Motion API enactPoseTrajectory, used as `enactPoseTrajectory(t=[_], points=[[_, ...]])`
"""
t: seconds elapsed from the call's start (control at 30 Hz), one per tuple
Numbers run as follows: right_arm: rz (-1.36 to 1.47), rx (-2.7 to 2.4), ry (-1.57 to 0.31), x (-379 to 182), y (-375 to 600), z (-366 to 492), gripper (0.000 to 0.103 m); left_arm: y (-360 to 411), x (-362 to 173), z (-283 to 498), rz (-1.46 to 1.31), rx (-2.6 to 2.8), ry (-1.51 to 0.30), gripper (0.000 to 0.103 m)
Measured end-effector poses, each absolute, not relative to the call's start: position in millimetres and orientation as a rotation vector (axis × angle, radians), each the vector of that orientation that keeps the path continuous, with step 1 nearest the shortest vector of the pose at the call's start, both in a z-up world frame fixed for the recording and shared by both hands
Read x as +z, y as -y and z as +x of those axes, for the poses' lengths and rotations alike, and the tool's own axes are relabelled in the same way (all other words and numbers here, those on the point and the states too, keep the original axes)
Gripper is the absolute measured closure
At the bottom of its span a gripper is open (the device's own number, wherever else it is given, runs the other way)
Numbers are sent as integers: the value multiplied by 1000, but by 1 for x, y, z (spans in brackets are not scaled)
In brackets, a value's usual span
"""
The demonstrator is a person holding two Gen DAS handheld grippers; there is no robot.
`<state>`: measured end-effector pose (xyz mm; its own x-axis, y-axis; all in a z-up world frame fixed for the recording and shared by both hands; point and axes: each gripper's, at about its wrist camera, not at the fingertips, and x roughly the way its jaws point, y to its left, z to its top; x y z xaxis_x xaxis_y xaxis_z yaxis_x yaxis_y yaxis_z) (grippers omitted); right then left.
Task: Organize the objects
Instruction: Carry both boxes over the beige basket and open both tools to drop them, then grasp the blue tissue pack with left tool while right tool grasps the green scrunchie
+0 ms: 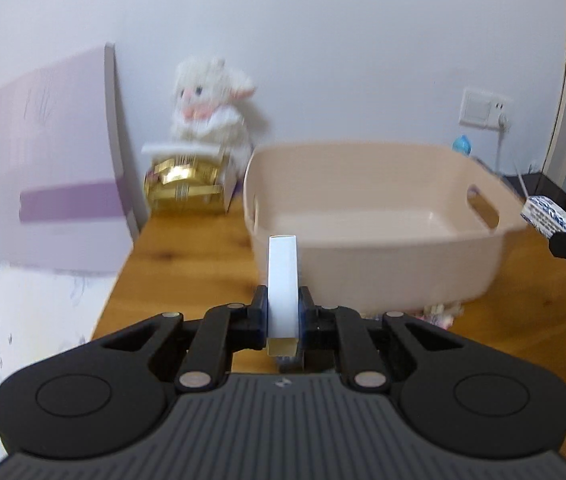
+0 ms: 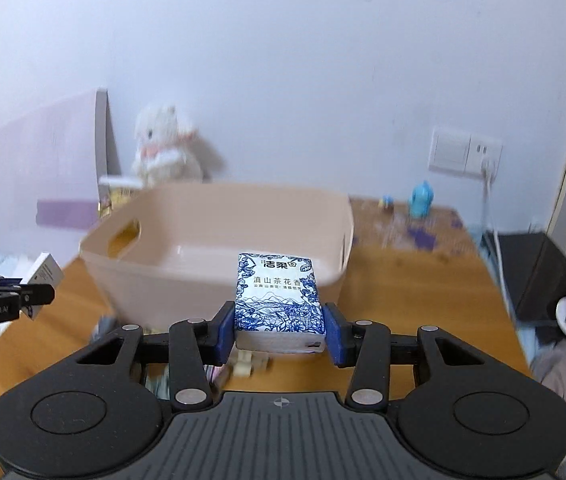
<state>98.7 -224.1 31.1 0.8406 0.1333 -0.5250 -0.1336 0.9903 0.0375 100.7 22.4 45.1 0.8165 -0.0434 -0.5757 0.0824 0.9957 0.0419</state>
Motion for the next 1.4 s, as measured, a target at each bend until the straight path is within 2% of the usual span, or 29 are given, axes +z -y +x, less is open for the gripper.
enactPoseTrajectory(t=[0.23,0.43,0.7,1.0,1.03,1.07,1.13,1.2,1.27,1.4], points=[[37,132,-519,51,232,135,61,-1,69,138,87,-66,-558,87],[-3,103,-550,49,226,176,61,12,61,190,68,-53,-648,87],[-73,85,-692,16,211,228,61,34,32,244,111,-48,-780,87],[-115,85,-817,-14,199,247,61,40,2,263,151,-47,-918,87],[-116,86,-820,-15,198,247,60,40,1,263,156,-46,-925,87],[-116,82,-818,-15,198,246,53,39,0,262,158,-47,-927,86],[-103,92,-805,-11,199,242,47,36,4,257,151,-49,-918,75],[-102,95,-783,-5,199,235,39,33,13,249,141,-56,-883,39],[-119,95,-748,5,198,224,30,31,23,239,152,-54,-830,25],[-109,107,-702,21,201,202,17,29,40,217,188,-43,-760,17]])
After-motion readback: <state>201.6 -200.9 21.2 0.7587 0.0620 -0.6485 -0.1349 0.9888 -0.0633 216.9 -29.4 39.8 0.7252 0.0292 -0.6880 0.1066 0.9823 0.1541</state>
